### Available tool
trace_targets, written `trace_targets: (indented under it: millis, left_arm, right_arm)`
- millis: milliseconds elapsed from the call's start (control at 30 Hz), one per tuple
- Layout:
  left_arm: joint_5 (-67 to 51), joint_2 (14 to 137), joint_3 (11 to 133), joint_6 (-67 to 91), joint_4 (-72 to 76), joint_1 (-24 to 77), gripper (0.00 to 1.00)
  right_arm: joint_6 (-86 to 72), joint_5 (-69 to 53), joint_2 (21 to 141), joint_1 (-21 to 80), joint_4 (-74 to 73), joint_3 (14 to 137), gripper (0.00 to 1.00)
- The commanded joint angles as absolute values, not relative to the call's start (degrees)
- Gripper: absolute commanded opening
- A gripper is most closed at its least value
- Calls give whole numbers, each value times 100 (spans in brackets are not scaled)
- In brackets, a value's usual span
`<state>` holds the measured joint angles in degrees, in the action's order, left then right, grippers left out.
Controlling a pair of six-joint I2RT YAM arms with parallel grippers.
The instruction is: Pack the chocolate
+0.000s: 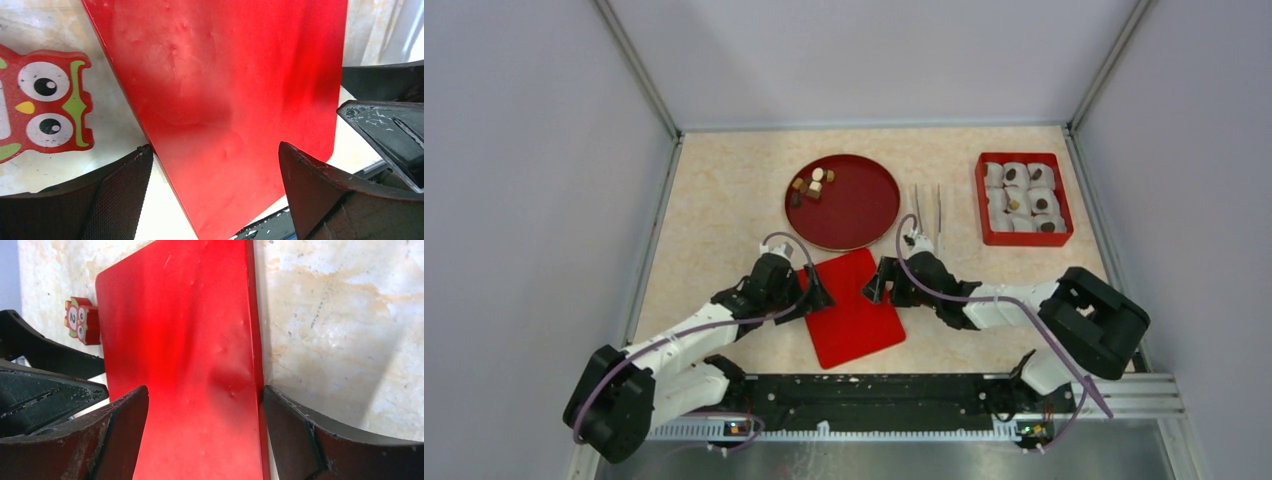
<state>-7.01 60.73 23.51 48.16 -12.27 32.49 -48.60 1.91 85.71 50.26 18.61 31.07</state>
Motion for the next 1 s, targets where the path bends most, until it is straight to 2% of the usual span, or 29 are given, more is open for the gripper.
trace_targets:
  millis: [0,333,967]
  left_arm:
    - [-1711,6009,1973,4888,-544,3314,99]
    - [-2235,5478,1970,4824,-436,3314,99]
    - [-2548,6372,2361,4619,434,3319,99]
  right_arm:
    - [-5438,-477,8365,5150,2667,2406,81]
    - [-5755,-512,6825,5153,2227,2212,81]
    - [-6001,-126,5281,5166,2629,1754,80]
